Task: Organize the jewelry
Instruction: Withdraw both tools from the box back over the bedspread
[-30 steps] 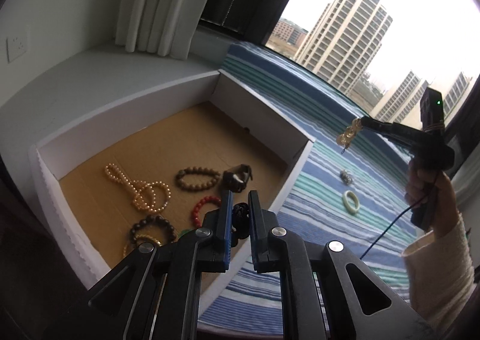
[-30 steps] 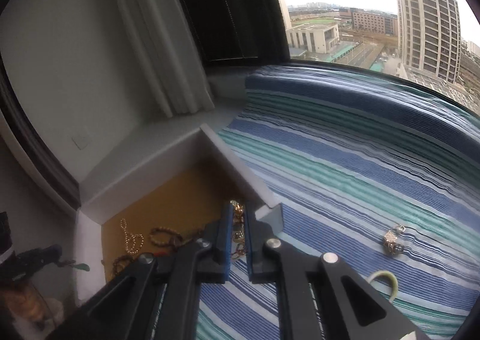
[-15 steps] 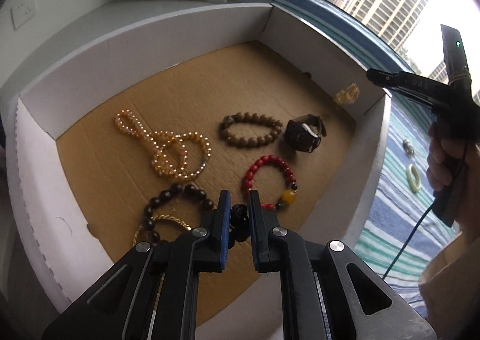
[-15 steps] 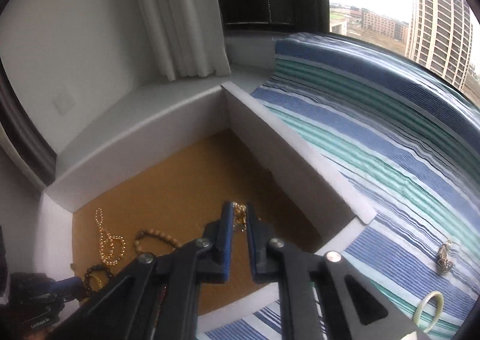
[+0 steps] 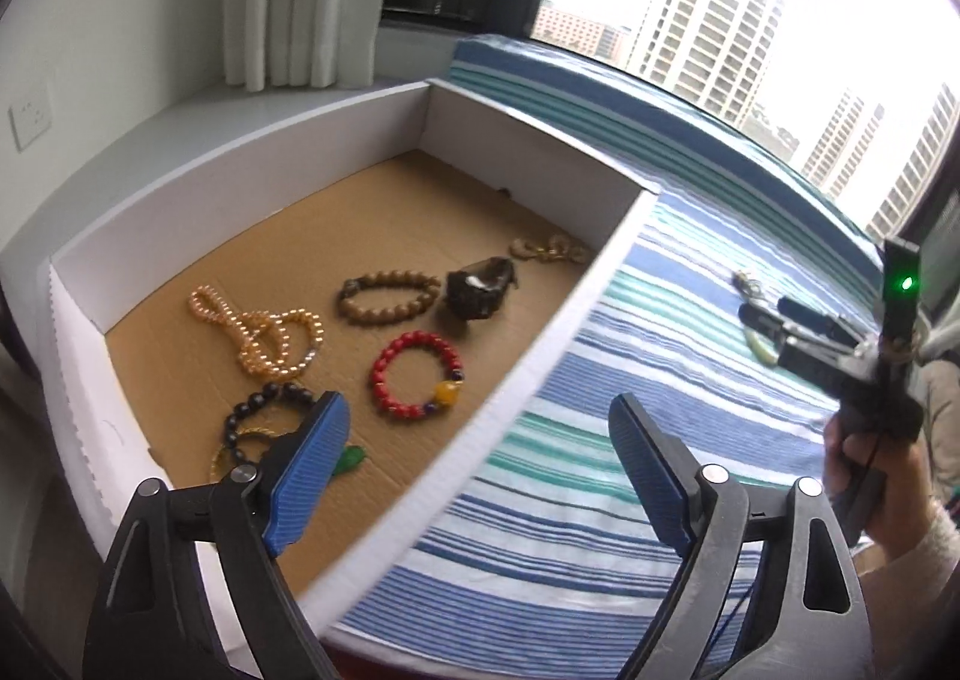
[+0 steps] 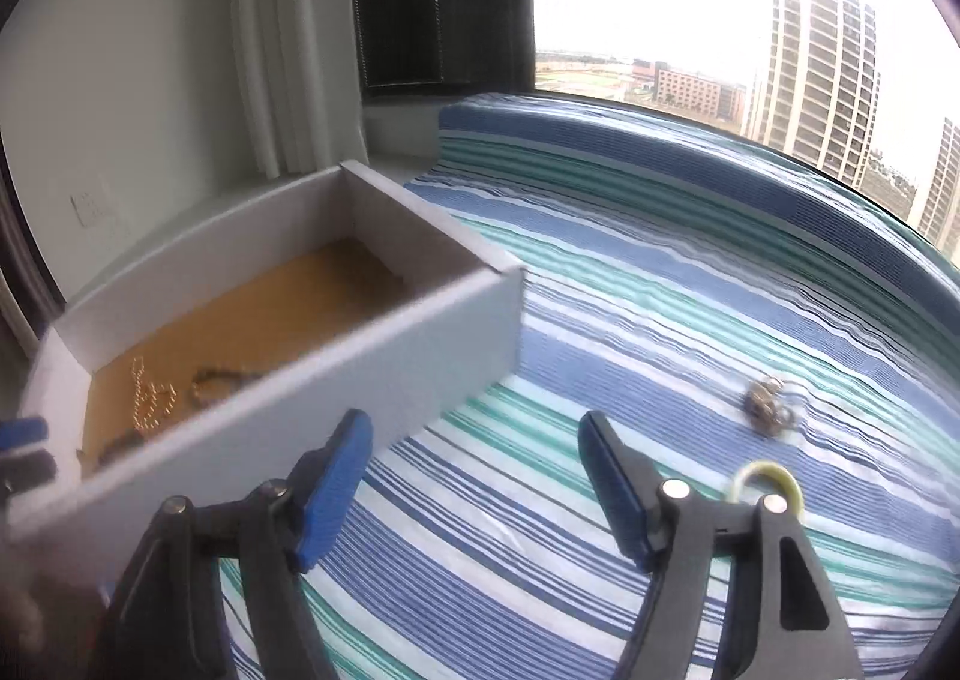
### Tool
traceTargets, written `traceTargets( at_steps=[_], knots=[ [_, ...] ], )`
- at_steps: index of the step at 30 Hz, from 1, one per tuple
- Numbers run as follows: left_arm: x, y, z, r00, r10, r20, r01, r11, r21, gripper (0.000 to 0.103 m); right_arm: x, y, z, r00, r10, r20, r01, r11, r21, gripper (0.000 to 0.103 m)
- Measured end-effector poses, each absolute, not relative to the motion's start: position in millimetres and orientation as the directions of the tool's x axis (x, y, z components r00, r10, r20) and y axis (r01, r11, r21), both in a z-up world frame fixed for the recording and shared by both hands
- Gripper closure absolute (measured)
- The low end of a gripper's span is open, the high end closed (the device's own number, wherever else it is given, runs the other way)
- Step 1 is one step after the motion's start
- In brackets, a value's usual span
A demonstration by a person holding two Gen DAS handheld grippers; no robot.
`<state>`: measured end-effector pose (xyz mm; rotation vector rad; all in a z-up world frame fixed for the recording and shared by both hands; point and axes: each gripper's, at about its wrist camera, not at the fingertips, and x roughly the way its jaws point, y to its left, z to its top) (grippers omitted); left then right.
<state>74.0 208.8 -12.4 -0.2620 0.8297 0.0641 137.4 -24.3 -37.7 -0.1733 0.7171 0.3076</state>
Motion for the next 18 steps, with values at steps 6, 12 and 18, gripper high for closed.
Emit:
traceTargets(
  at_steps=[6,12,18],
  knots=[
    [84,136,-24,0.647,-0.143,-0.748,-0.014,0.980,-0.200,0.008,94,-132,-83,0.718,0.012,-0.696,-0.125,0.986,-0.112,0.030],
    [96,75,-50,0.579,-0.209,-0.788,0.083,0.977,-0.197,0.008,43,-226,-104,0.705,-0.125,-0.698,0.079,0.992,-0.098,0.030],
    [100,37,-65,0.531,-0.227,-0.816,0.143,0.974,-0.178,0.008,13,-278,-116,0.686,-0.203,-0.698,0.198,0.976,-0.090,0.030]
  ],
)
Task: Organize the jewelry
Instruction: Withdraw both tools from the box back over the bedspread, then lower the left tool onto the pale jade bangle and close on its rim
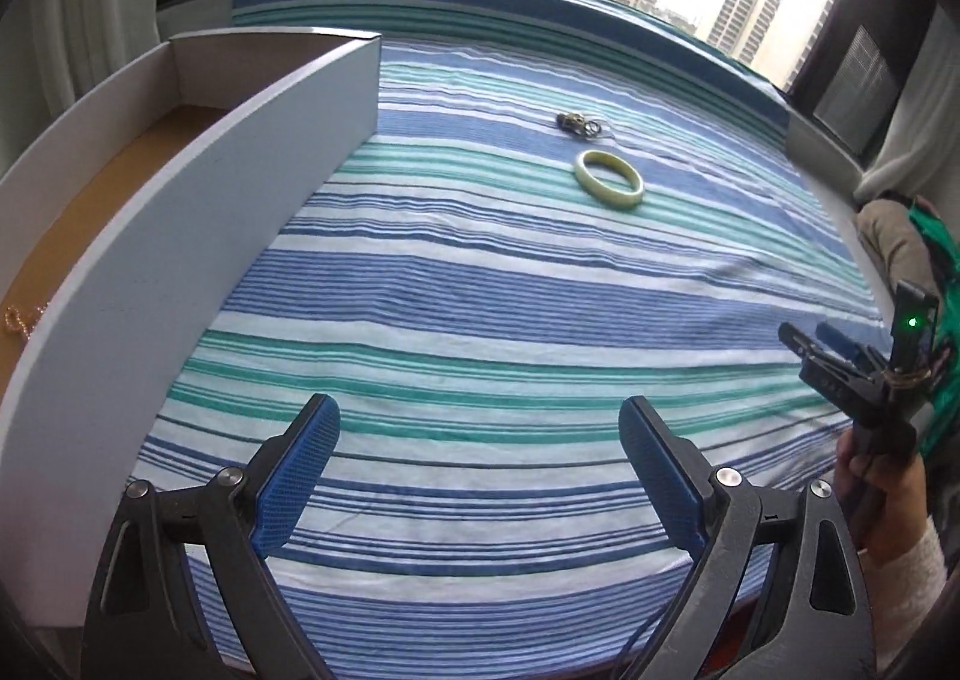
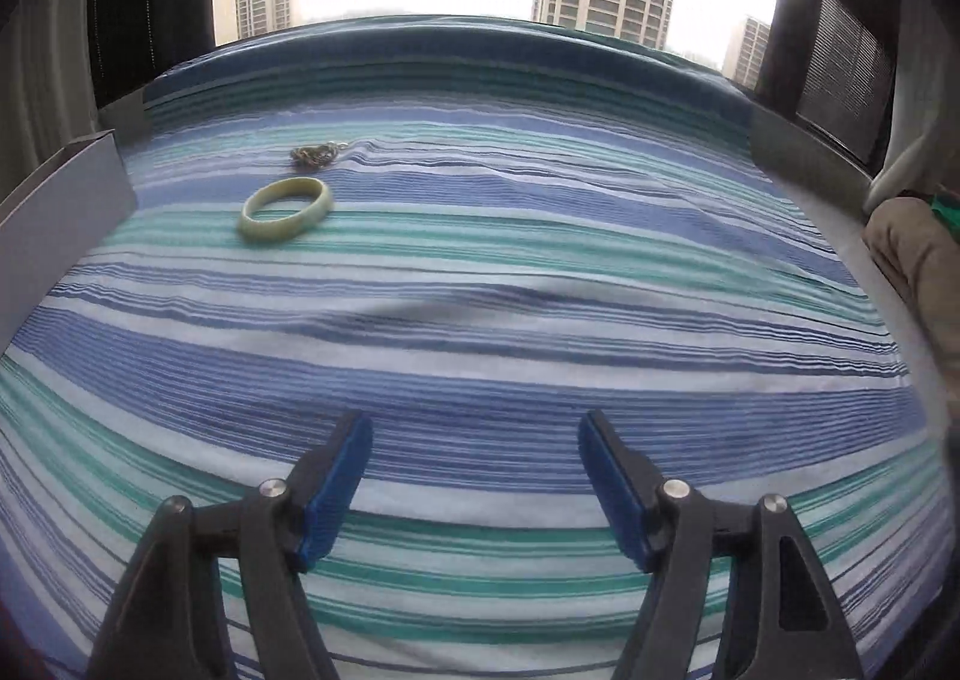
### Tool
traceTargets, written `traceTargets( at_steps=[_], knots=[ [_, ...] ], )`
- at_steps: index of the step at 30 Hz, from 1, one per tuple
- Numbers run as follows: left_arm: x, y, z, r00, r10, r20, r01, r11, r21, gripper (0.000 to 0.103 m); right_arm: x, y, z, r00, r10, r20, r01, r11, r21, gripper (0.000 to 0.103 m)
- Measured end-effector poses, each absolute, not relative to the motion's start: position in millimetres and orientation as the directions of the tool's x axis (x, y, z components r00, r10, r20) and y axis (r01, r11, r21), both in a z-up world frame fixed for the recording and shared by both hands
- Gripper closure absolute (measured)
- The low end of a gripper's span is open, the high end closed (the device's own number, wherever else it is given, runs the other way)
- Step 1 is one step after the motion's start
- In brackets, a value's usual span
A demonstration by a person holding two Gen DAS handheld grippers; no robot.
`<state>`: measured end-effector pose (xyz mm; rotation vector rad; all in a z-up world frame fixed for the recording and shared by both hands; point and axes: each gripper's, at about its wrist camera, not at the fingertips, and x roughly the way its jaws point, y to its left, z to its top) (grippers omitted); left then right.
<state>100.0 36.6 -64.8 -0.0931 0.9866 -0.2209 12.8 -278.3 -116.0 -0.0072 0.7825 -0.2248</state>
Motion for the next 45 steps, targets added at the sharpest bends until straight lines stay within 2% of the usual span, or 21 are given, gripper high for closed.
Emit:
traceTargets(
  at_steps=[13,23,32,37,41,42,44,45],
  knots=[
    [126,3,-60,0.515,-0.221,-0.829,0.198,0.971,-0.135,0.008,14,-300,-134,0.659,-0.160,-0.735,0.239,0.971,0.003,0.030],
    [214,-45,-76,0.462,-0.260,-0.848,0.231,0.958,-0.168,0.008,20,-297,-141,0.638,-0.155,-0.754,0.225,0.974,-0.011,0.019],
    [319,-101,-110,0.485,-0.209,-0.849,0.140,0.977,-0.160,0.014,20,-295,-140,0.636,-0.161,-0.755,0.224,0.974,-0.019,0.018],
    [337,-122,-138,0.466,-0.125,-0.876,0.116,0.990,-0.079,0.018,20,-295,-140,0.636,-0.161,-0.755,0.224,0.974,-0.019,0.018],
    [331,-135,-142,0.519,-0.061,-0.852,0.150,0.988,0.021,0.017,20,-295,-140,0.636,-0.161,-0.755,0.224,0.974,-0.018,0.018],
    [330,-135,-142,0.523,-0.067,-0.850,0.153,0.988,0.016,0.019,20,-295,-140,0.636,-0.161,-0.755,0.224,0.974,-0.019,0.018],
    [328,-134,-141,0.523,-0.080,-0.848,0.163,0.987,0.008,0.028,20,-295,-141,0.636,-0.161,-0.755,0.224,0.974,-0.019,0.018],
    [326,-135,-139,0.526,-0.086,-0.846,0.178,0.984,0.010,0.045,20,-295,-140,0.636,-0.161,-0.755,0.224,0.974,-0.019,0.018]
  ],
)
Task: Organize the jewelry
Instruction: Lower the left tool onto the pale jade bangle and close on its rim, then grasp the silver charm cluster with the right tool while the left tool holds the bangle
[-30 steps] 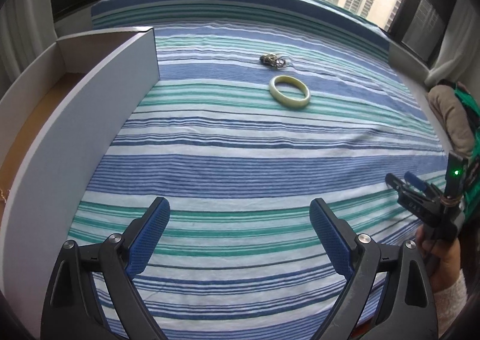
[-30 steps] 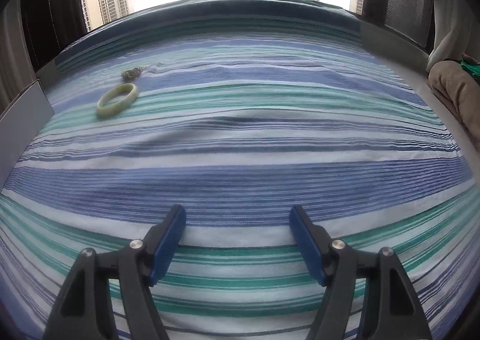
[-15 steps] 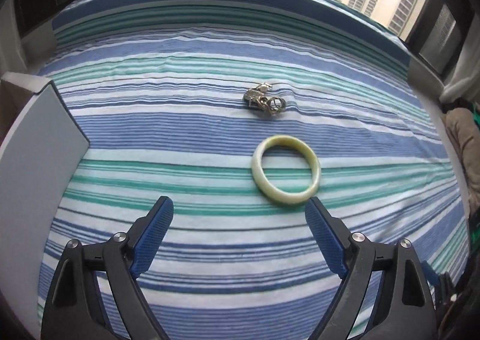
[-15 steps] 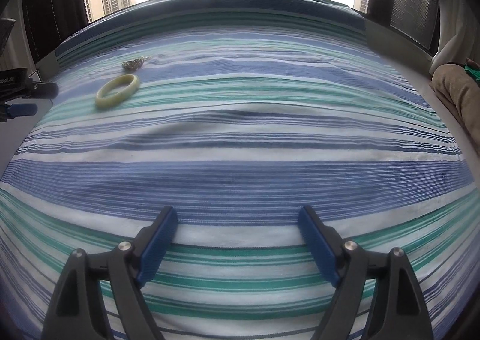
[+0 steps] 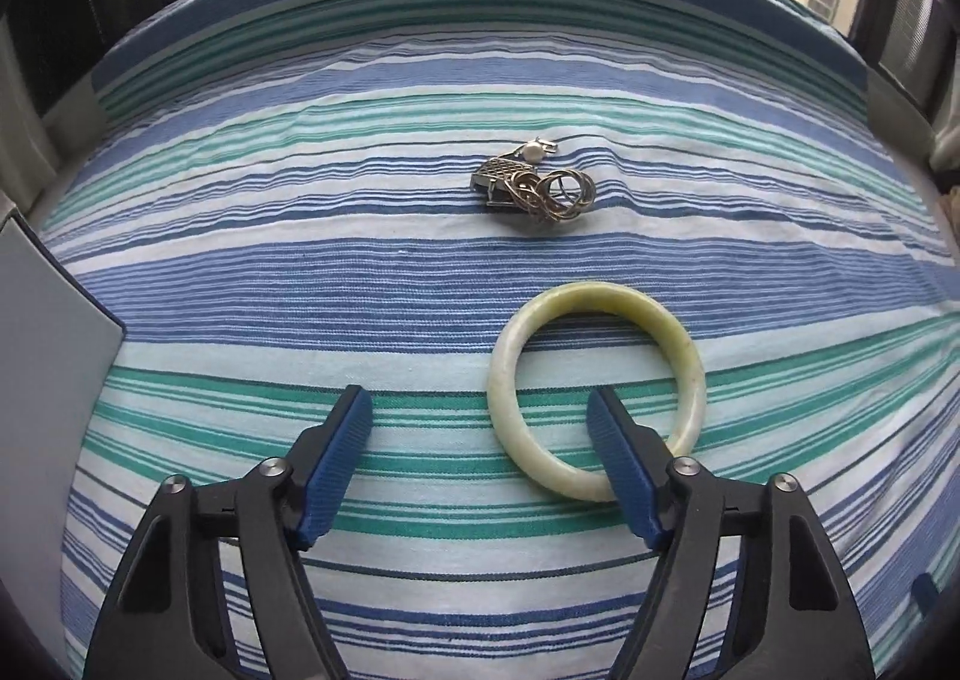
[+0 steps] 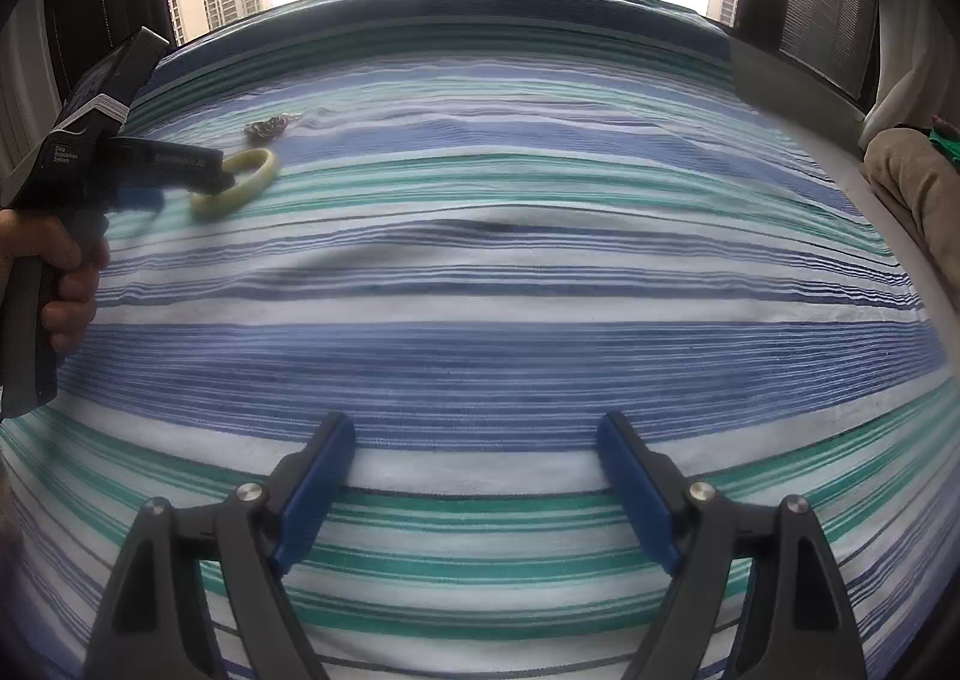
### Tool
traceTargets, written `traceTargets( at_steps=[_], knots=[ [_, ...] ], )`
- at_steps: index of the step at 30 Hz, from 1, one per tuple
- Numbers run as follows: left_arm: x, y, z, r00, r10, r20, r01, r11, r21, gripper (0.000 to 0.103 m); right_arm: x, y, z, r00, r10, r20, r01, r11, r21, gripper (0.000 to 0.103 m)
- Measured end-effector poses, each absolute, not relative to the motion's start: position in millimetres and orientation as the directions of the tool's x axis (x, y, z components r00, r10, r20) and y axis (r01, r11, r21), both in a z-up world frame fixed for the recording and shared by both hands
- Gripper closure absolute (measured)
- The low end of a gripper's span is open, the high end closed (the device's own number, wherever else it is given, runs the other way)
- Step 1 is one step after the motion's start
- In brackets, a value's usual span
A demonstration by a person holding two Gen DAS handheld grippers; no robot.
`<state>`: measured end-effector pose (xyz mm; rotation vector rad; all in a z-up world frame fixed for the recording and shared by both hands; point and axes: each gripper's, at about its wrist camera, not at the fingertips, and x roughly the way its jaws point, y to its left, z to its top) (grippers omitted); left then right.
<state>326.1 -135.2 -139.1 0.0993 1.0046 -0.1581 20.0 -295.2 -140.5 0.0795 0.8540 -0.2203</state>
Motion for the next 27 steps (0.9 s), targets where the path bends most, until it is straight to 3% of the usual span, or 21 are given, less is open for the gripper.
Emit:
traceTargets(
  at_steps=[1,3,5,13,24,27],
  knots=[
    [324,-138,-137,0.524,-0.096,-0.846,0.201,0.980,0.013,0.065,20,-295,-140,0.636,-0.161,-0.755,0.224,0.974,-0.019,0.018],
    [320,-144,-135,0.517,-0.092,-0.851,0.239,0.970,0.040,0.086,20,-295,-141,0.636,-0.161,-0.755,0.225,0.974,-0.019,0.018],
    [318,-144,-134,0.514,-0.078,-0.854,0.244,0.968,0.059,0.094,20,-295,-141,0.636,-0.161,-0.755,0.225,0.974,-0.019,0.018],
    [293,-88,-126,0.464,-0.198,-0.863,0.168,0.977,-0.134,0.095,20,-295,-141,0.636,-0.161,-0.755,0.224,0.974,-0.019,0.018],
    [229,22,-109,0.486,-0.253,-0.836,0.083,0.966,-0.244,0.095,20,-295,-141,0.637,-0.158,-0.755,0.223,0.975,-0.015,0.018],
    [215,43,-109,0.483,-0.266,-0.834,0.065,0.961,-0.269,0.095,19,-295,-133,0.569,-0.107,-0.815,0.216,0.976,0.022,0.018]
  ],
)
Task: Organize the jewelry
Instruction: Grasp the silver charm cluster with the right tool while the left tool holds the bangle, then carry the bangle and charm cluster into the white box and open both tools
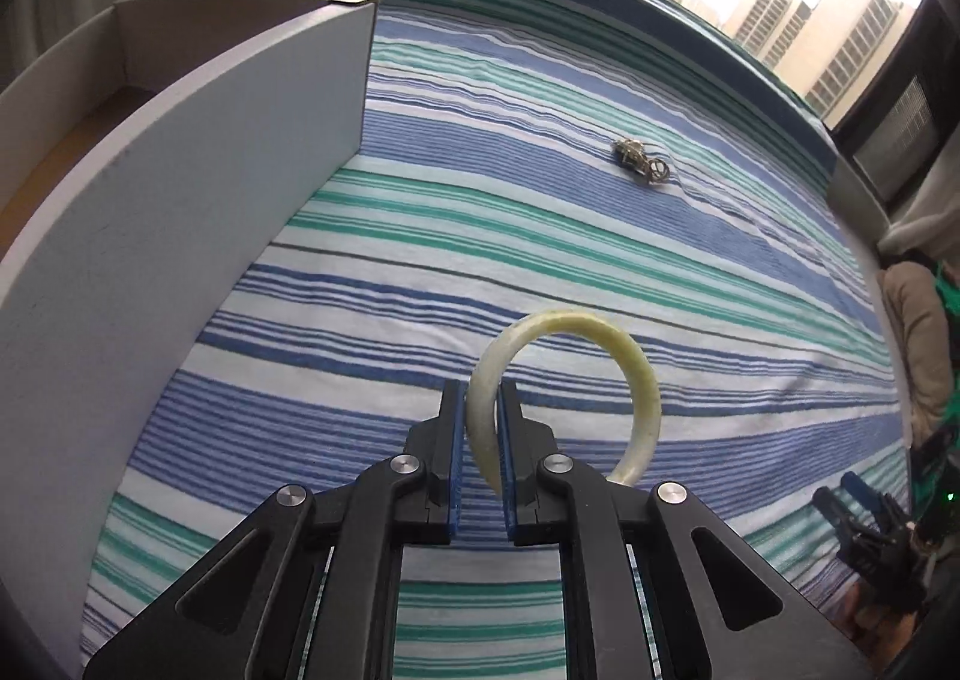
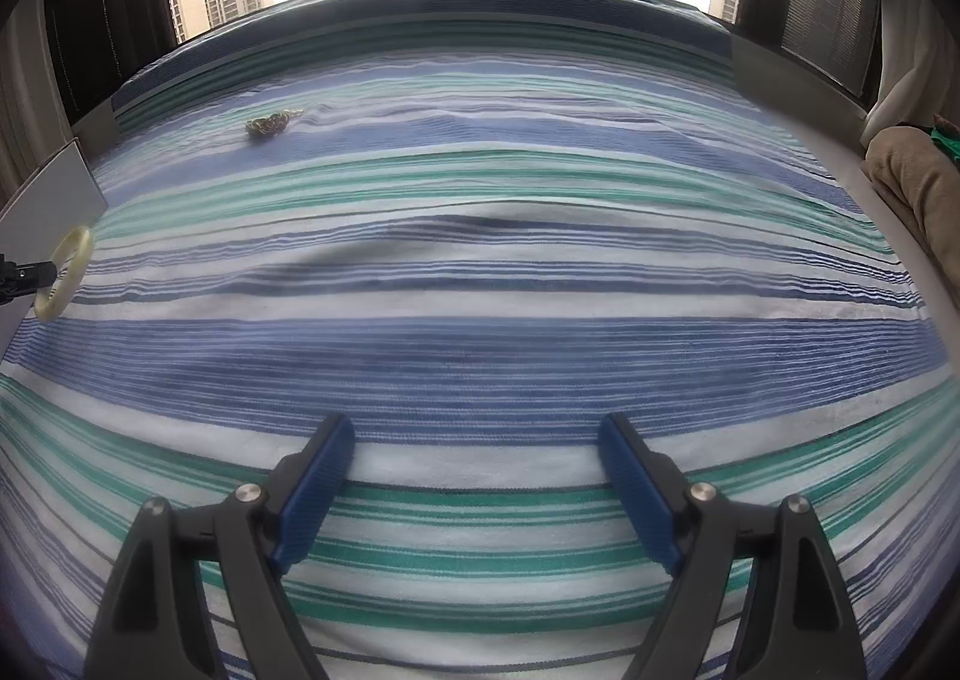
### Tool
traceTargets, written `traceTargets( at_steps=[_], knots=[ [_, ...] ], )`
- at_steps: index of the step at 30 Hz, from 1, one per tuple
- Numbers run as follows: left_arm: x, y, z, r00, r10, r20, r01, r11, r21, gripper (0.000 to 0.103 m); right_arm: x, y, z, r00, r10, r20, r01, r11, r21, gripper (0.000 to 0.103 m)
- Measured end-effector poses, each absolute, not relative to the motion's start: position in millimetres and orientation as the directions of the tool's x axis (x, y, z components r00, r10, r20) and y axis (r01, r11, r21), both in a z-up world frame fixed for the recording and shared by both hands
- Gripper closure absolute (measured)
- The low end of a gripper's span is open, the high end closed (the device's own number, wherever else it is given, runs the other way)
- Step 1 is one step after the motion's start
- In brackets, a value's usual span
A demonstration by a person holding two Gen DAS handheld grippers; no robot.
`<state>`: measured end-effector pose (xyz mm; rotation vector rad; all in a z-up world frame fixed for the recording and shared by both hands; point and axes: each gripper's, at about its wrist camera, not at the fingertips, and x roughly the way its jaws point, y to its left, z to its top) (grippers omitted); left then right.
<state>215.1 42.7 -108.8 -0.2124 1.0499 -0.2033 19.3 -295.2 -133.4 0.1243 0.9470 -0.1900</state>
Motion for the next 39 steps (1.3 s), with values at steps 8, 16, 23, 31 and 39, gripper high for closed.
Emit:
traceTargets(
  at_steps=[8,16,23,31,39],
  knots=[
    [201,71,-119,0.470,-0.307,-0.828,0.026,0.942,-0.334,0.095,107,-292,-47,0.637,0.231,-0.735,0.057,0.937,0.345,0.035],
    [182,84,-125,0.468,-0.295,-0.833,0.001,0.943,-0.333,0.095,281,-264,-95,0.563,0.407,-0.719,0.126,0.818,0.562,0.055],
    [177,93,-135,0.452,-0.297,-0.841,-0.005,0.942,-0.336,0.095,322,-232,-124,0.555,0.362,-0.749,0.245,0.789,0.563,0.058],
    [167,100,-124,0.462,-0.316,-0.829,-0.004,0.934,-0.358,0.095,316,-232,-108,0.605,0.323,-0.727,0.218,0.812,0.542,0.084],
    [143,113,-71,0.508,-0.391,-0.768,0.013,0.895,-0.446,0.095,262,-227,-24,0.675,0.318,-0.666,0.017,0.896,0.445,0.085]
  ],
)
